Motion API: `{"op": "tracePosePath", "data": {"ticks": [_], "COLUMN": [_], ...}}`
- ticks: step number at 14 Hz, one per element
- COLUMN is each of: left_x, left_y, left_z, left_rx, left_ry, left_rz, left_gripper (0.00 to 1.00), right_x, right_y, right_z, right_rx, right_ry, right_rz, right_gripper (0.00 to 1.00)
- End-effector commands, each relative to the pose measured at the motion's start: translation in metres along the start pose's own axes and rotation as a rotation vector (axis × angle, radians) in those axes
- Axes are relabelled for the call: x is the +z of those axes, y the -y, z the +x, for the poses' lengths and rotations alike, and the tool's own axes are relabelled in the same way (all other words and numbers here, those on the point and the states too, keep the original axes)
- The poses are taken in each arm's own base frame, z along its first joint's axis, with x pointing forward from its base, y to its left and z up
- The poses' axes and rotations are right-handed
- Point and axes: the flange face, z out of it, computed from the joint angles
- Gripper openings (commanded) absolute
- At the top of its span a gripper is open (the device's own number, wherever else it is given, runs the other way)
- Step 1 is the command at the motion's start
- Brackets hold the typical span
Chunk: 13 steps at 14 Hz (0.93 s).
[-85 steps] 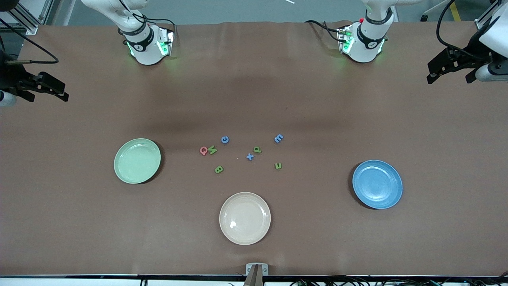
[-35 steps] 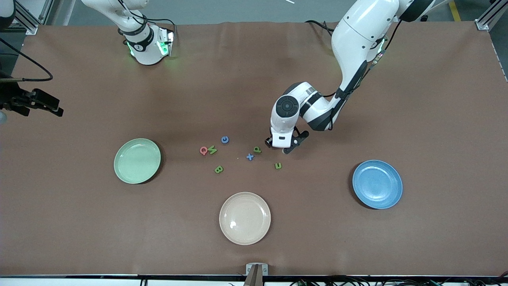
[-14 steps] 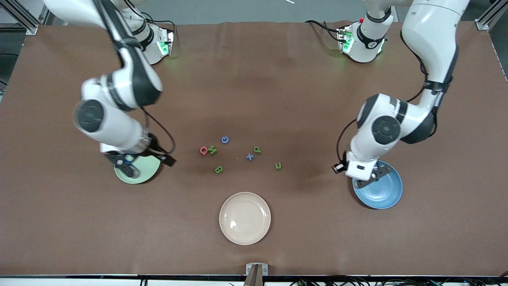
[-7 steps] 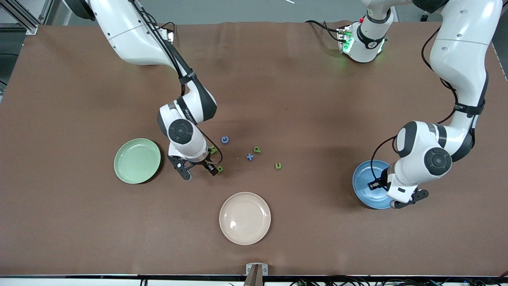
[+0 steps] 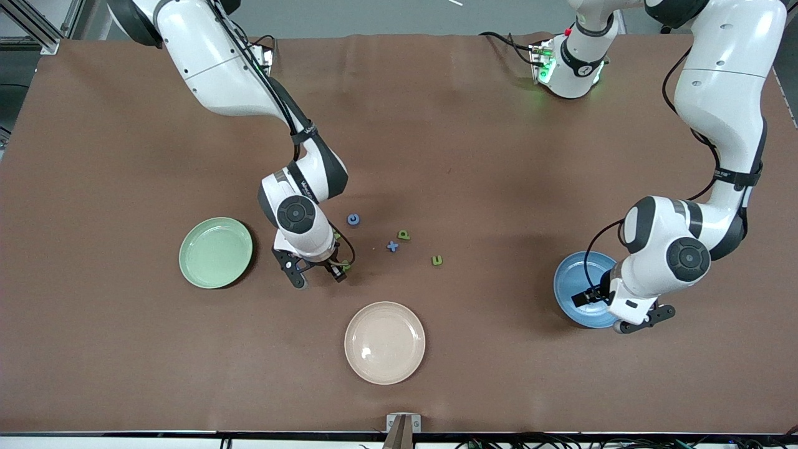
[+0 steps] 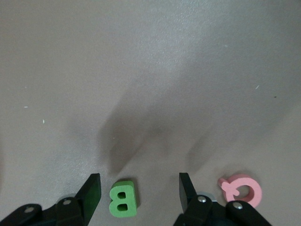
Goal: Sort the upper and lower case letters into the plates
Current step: 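Grasp the green B with the right gripper while the left gripper returns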
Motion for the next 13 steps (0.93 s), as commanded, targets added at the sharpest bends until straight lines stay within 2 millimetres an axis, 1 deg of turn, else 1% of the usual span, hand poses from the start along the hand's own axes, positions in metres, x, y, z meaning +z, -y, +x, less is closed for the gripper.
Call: {"op": "tracePosePath", "data": {"ticks": [1, 3, 5, 6, 7, 8, 9, 10, 11, 12, 13], "left_x": [-0.016, -0.023, -0.023, -0.017, -0.011, -0.008, -0.003, 0.007, 0.018, 0.024, 0.024], "left_y": [-0.065, -0.113, -0.162, -0.184, -0.196, -0.204, -0.212, -0.221, -0.237, -0.254, -0.266], "left_z": [-0.034, -0.055, -0.091, -0.110, -0.121, -0.126, -0.132, -0.141, -0.159, -0.172, -0.176], "left_rx": [0.089, 0.052, 0.079, 0.116, 0.138, 0.142, 0.150, 0.153, 0.160, 0.160, 0.161], "left_ry": [0.008, -0.001, 0.002, 0.007, 0.005, -0.002, -0.005, -0.003, 0.005, -0.003, -0.015], "left_rz": [0.018, -0.005, -0.009, -0.007, -0.003, -0.022, -0.036, -0.035, -0.038, -0.045, -0.058], "left_gripper": [1.00, 1.00, 1.00, 1.00, 0.99, 0.94, 0.88, 0.80, 0.76, 0.76, 0.73], "right_x": [0.009, 0.014, 0.014, 0.015, 0.014, 0.014, 0.015, 0.014, 0.013, 0.011, 0.008], "right_y": [0.006, 0.006, 0.008, 0.007, 0.008, 0.008, 0.007, 0.007, 0.008, 0.008, 0.008], "right_z": [-0.013, -0.017, -0.017, -0.018, -0.018, -0.018, -0.018, -0.018, -0.017, -0.013, -0.007], "right_rx": [0.016, 0.012, 0.016, 0.015, 0.015, 0.016, 0.013, 0.012, 0.004, 0.006, 0.007], "right_ry": [-0.013, -0.012, -0.008, -0.007, -0.006, -0.005, -0.006, -0.006, -0.006, -0.006, -0.007], "right_rz": [0.001, 0.002, 0.021, 0.021, 0.021, 0.021, 0.020, 0.021, 0.021, 0.023, 0.021], "right_gripper": [0.74, 0.73, 0.70, 0.68, 0.65, 0.56, 0.45, 0.29, 0.11, 0.03, 0.01]}}
